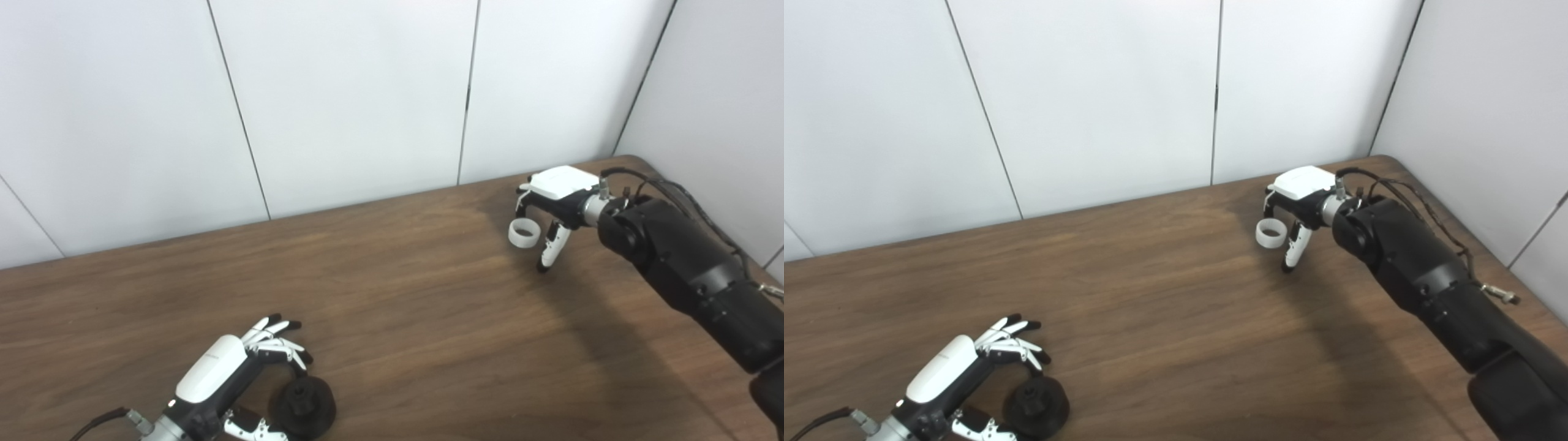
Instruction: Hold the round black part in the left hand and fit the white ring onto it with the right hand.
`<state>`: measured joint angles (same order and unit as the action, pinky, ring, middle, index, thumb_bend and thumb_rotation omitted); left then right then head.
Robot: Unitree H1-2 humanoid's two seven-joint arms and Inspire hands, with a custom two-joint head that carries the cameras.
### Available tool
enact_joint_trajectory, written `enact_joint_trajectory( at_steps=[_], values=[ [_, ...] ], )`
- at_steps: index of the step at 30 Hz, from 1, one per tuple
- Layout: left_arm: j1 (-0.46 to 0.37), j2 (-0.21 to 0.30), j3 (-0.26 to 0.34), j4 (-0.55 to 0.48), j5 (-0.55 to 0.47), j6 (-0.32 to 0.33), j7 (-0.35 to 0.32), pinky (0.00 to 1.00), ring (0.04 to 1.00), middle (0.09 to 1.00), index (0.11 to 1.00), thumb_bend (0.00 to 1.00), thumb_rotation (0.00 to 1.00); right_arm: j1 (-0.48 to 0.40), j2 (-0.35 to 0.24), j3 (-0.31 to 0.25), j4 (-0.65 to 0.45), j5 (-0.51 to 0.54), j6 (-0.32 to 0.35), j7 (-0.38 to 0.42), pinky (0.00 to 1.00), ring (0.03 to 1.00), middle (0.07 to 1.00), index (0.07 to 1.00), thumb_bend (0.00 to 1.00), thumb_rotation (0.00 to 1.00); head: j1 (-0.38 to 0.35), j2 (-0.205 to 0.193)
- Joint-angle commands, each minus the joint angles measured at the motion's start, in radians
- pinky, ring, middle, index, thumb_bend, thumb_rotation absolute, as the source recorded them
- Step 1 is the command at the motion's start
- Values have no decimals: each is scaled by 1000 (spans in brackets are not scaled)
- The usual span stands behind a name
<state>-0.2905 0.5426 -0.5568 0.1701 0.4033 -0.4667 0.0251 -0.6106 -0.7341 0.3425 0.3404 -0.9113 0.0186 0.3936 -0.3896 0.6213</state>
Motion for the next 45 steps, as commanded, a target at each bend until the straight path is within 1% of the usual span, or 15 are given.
enact_joint_trajectory(
  at_steps=[1,4,8,11,13,16,17,18,20,24,32,39,42,45],
  values=[
    [-5,12,18,-33,5,-3,-12,1000,922,683,482,523,57,-44,-17,-6,0,-1,-18,-34,1000,1000,927,703,845,304,0,2],
    [-1,11,28,-38,8,-3,-20,1000,921,684,482,523,56,-46,-14,-4,6,-3,-20,-40,1000,1000,922,695,832,276,0,2],
    [5,10,35,-44,4,-3,-29,1000,920,682,482,523,56,-45,-11,-6,17,5,-36,-59,995,1000,911,683,839,271,1,6],
    [5,9,37,-45,4,-3,-32,1000,923,685,482,523,56,-46,-8,-3,23,2,-33,-65,999,1000,906,677,838,267,1,6],
    [10,6,49,-52,5,-3,-47,1000,925,685,482,523,56,-45,-6,-5,23,5,-37,-71,993,998,895,657,831,260,1,6],
    [15,6,57,-60,6,-3,-51,1000,922,683,482,523,55,-44,-3,-9,28,15,-46,-81,986,995,884,631,816,244,2,7],
    [17,6,58,-61,6,-3,-50,1000,923,683,482,523,55,-45,-1,-11,33,20,-48,-87,994,994,872,549,644,189,4,7],
    [18,5,60,-62,6,-3,-51,1000,923,683,482,523,56,-45,1,-12,36,23,-49,-91,997,992,864,520,586,169,5,8],
    [23,5,66,-66,5,-3,-58,1000,923,684,482,523,56,-49,5,-5,53,18,-56,-112,999,986,844,494,538,150,7,10],
    [25,8,72,-71,1,-3,-66,1000,926,688,482,524,56,-52,7,-3,61,18,-64,-121,998,976,819,486,525,143,5,12],
    [22,20,71,-72,-16,-3,-59,1000,924,687,482,523,57,-56,5,2,52,13,-54,-109,1000,990,823,486,525,140,-5,12],
    [22,25,68,-67,-17,-3,-40,1000,912,684,482,523,58,-58,2,-3,43,22,-60,-105,1000,998,826,485,525,139,-6,9],
    [20,24,65,-57,-14,-3,-34,1000,910,683,482,524,58,-58,-3,3,32,9,-66,-110,1000,997,825,485,525,140,-1,7],
    [14,19,56,-38,-10,-3,-25,1000,905,680,482,523,58,-57,-4,-2,13,17,-72,-108,1000,1000,826,485,525,140,0,5]
  ],
)
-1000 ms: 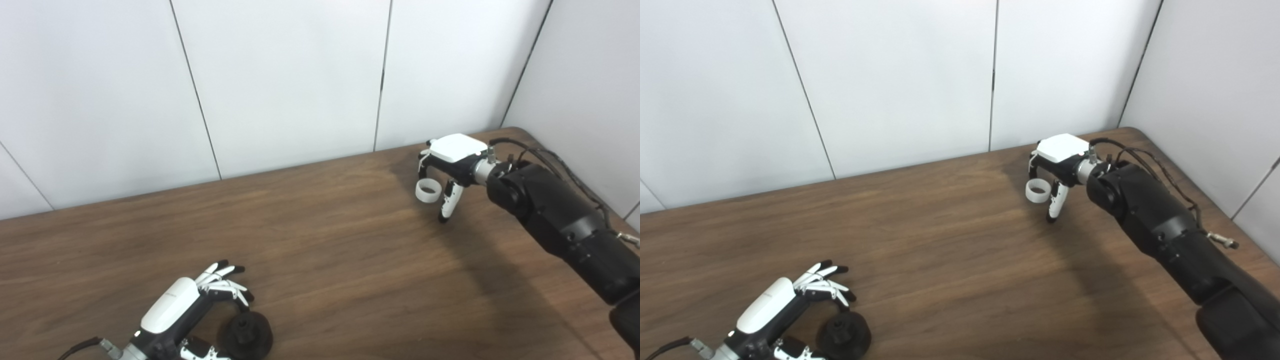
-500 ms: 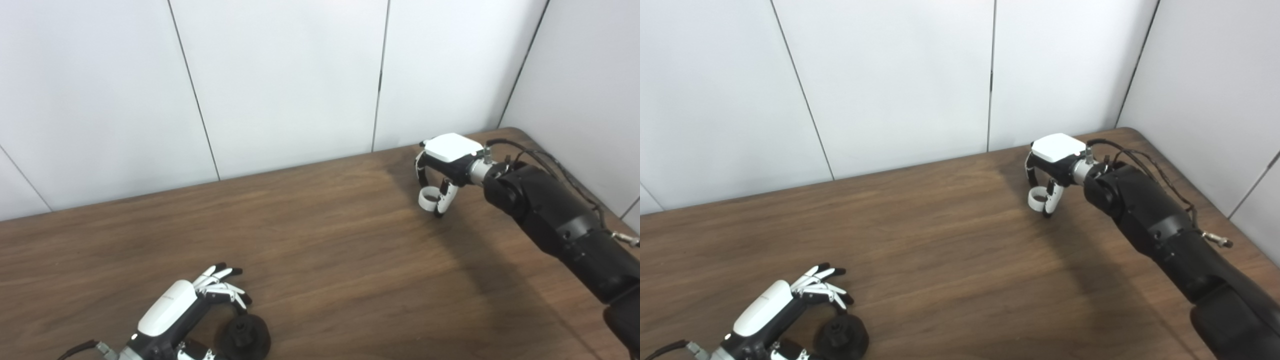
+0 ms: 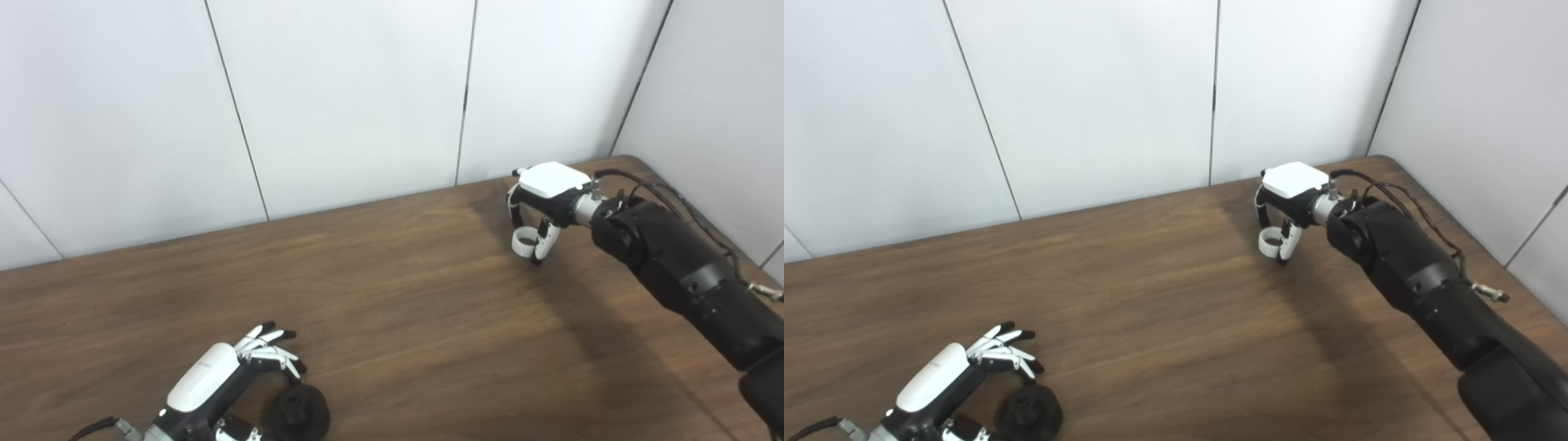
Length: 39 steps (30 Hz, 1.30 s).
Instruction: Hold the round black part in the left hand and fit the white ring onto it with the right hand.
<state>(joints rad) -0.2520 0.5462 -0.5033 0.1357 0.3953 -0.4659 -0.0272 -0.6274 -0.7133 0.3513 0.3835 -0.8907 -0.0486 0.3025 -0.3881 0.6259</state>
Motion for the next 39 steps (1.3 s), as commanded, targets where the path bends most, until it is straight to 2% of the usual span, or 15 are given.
enact_joint_trajectory(
  at_steps=[1,10,22,29,39],
  values=[
    [-28,13,0,5,2,-4,27,1000,905,679,482,523,58,-41,-24,-12,-39,-2,-8,-16,1000,1000,826,485,525,140,-1,1],
    [-51,-4,-27,74,24,-4,42,1000,911,677,482,523,57,-66,-17,-9,-141,-10,-44,-6,1000,1000,822,484,526,142,-6,0],
    [-64,-10,-62,122,47,-4,75,1000,909,680,482,524,56,-104,15,-7,-281,5,-77,65,1000,1000,828,483,526,143,15,6],
    [-58,-28,-42,119,67,-3,47,1000,912,684,483,524,56,-106,53,-6,-379,43,-135,94,1000,1000,827,483,526,142,67,27],
    [-57,-49,-34,100,112,-2,5,1000,918,680,482,524,57,-110,151,7,-568,169,-195,177,1000,1000,811,482,526,143,168,77]
  ],
)
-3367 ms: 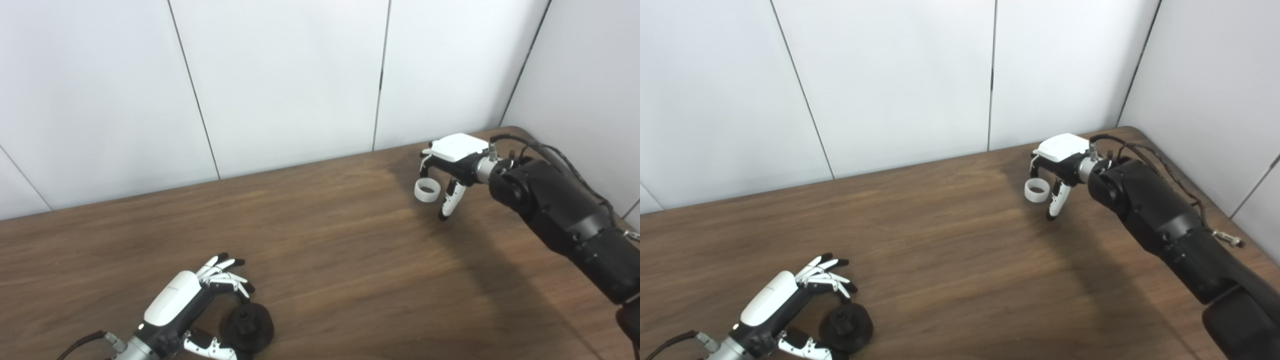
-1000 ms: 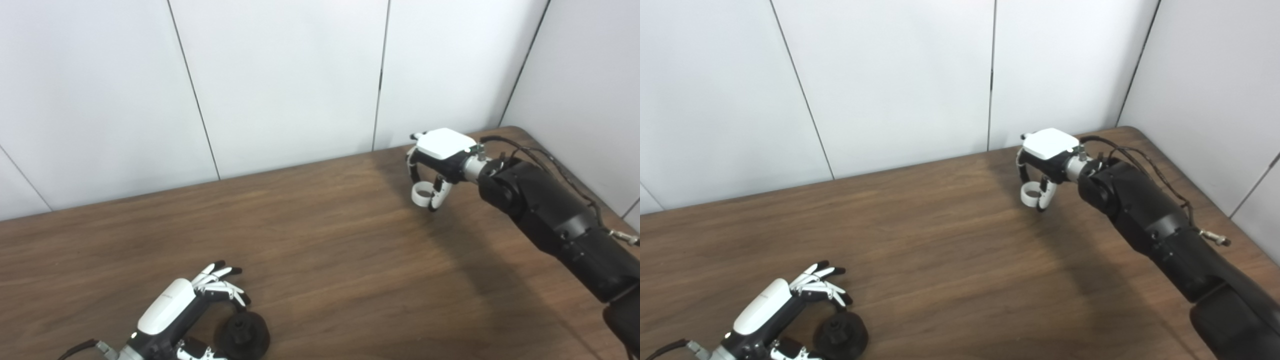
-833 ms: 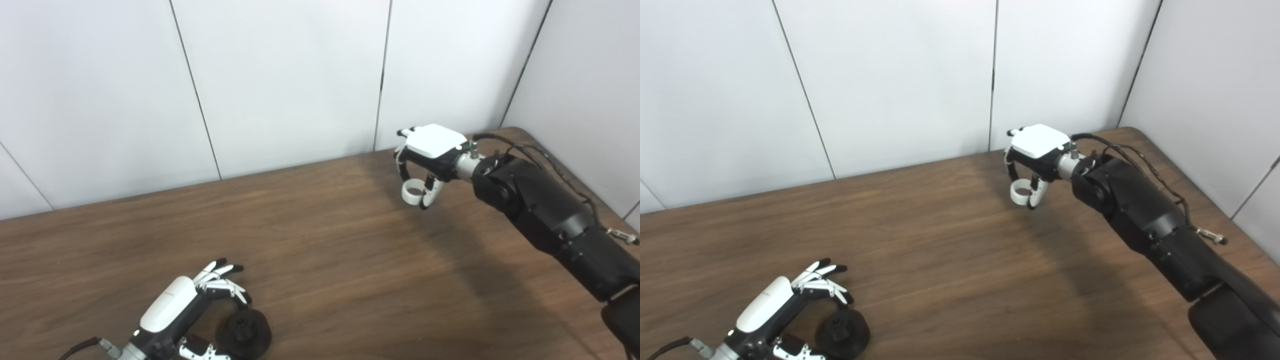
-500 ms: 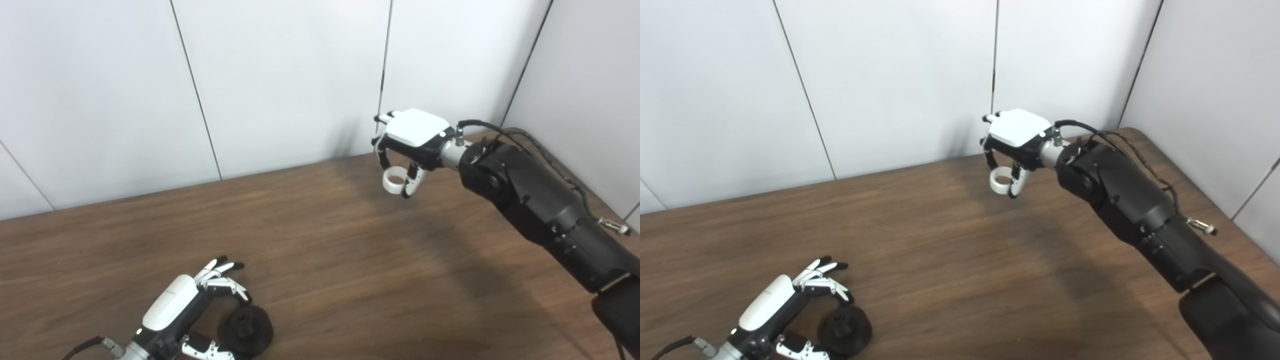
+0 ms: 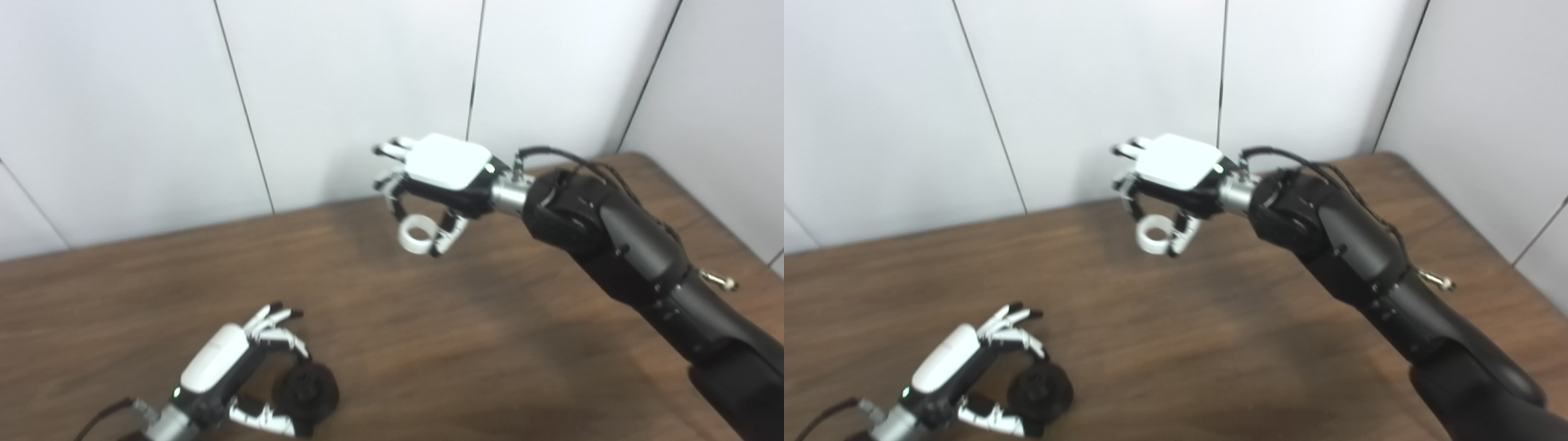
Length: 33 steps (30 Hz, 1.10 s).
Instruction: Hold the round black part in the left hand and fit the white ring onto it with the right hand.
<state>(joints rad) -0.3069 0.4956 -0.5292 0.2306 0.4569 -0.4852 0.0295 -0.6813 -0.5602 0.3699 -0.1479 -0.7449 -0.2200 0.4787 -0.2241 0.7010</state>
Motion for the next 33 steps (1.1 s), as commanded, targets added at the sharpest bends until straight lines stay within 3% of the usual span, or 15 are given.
enact_joint_trajectory(
  at_steps=[1,10,16,24,33],
  values=[
    [-1,-3,-3,3,54,17,-57,1000,920,680,482,524,57,-56,13,-6,-62,33,-20,19,1000,1000,811,481,526,143,20,10],
    [10,-40,40,-26,107,45,-104,1000,919,676,482,524,57,-54,112,16,-162,115,-23,103,1000,1000,815,481,526,144,115,37],
    [17,-64,56,-45,116,59,-122,1000,922,677,482,524,59,-42,152,25,-194,149,-50,114,1000,1000,805,480,525,144,187,44],
    [22,-97,58,-89,146,100,-139,1000,939,683,482,524,57,-23,160,32,-221,196,-69,142,1000,1000,807,480,525,144,260,58],
    [33,-125,62,-148,163,142,-158,1000,915,679,481,524,59,1,151,41,-211,216,-92,170,1000,990,810,481,525,143,294,81]
  ],
)
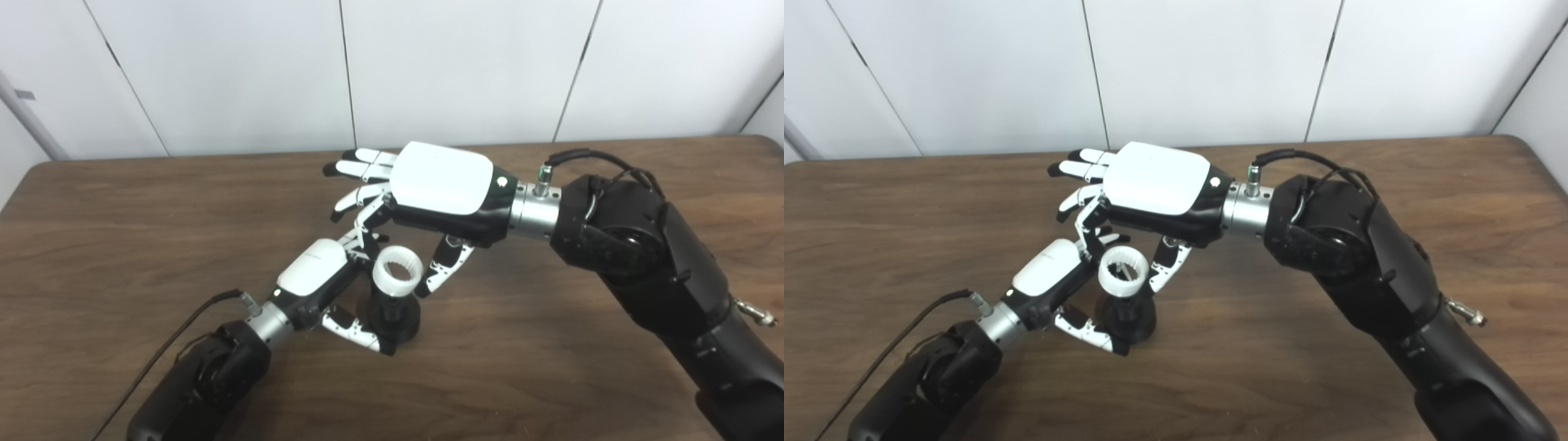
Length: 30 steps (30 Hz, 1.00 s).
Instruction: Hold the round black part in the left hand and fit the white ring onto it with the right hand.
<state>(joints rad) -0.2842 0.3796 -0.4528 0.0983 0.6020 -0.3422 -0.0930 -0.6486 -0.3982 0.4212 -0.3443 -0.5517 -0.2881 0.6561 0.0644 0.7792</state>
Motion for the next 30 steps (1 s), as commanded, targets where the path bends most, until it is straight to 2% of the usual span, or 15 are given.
enact_joint_trajectory(
  at_steps=[1,6,11,18,23,30],
  values=[
    [12,-11,-13,-22,18,5,-40,1000,912,679,481,524,60,-29,-14,-10,-10,26,-31,-7,1000,993,811,481,525,142,8,6],
    [15,-17,-10,-37,24,19,-55,1000,909,679,481,524,60,-11,-23,-14,17,35,-61,-7,1000,994,805,480,525,142,14,10],
    [19,-19,-4,-47,15,4,-58,1000,906,666,480,524,61,11,-36,-15,33,24,-72,-3,1000,1000,808,481,525,144,20,16],
    [29,-13,11,-94,5,30,-104,1000,916,679,481,524,60,35,-48,-17,53,22,-82,-7,1000,1000,813,480,525,143,26,31],
    [33,-7,23,-120,-3,42,-139,1000,918,679,481,524,60,40,-56,-15,44,25,-69,14,1000,1000,824,481,525,144,23,46],
    [37,6,26,-122,13,30,-149,1000,914,672,481,524,58,47,-55,-20,29,29,-58,26,1000,1000,828,483,525,144,0,55]
  ],
)
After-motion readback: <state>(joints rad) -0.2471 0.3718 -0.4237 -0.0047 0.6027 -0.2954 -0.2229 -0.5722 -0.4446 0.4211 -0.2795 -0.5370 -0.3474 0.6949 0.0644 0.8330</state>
